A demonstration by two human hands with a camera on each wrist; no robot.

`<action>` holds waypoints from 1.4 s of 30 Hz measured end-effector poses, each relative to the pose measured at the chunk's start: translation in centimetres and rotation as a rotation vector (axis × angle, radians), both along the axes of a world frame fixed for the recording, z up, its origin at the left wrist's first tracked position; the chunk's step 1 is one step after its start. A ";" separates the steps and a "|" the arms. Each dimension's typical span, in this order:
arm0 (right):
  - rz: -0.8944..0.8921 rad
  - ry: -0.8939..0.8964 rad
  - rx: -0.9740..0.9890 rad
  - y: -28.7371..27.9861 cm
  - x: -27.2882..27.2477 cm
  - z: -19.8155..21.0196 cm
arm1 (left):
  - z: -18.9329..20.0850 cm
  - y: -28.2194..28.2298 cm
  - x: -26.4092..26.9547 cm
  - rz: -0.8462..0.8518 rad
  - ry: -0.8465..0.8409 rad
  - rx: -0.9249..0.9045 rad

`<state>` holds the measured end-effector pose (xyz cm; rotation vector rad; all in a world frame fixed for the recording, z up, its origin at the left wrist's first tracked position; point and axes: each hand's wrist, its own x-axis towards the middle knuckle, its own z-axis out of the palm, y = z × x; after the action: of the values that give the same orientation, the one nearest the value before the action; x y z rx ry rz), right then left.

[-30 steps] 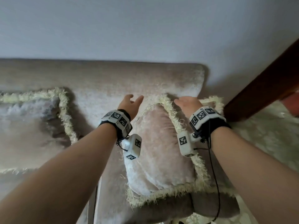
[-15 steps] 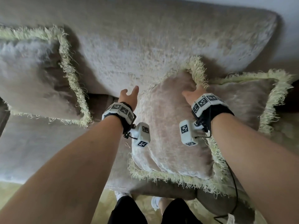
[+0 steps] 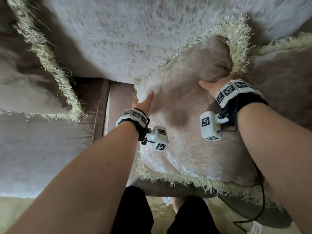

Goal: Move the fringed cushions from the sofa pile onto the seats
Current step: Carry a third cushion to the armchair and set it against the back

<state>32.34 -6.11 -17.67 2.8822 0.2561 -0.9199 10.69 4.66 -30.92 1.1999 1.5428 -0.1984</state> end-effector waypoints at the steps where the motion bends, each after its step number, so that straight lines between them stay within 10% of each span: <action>1: 0.006 -0.002 0.006 -0.1 0.1 -0.2 | 0.0 -0.4 0.2 0.012 -0.018 -0.023; 9: 0.040 -0.019 0.059 -1.4 0.8 -0.8 | -7.6 -1.6 -1.2 -0.219 0.049 -0.035; 19: 0.090 -0.034 0.068 -2.0 1.1 -0.9 | -13.4 -1.8 -3.1 0.120 0.093 -0.313; 30: -0.054 -0.074 0.197 -2.7 0.9 -2.5 | -4.1 -2.6 -2.9 0.180 -0.114 -0.489; 42: -0.051 -0.125 0.209 -5.5 1.1 -2.2 | -7.2 -2.7 -3.3 0.229 -0.217 -0.529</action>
<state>33.41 -11.57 -19.90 3.1365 0.2842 -0.7579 7.42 2.01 -38.12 0.6037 1.3126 -0.2924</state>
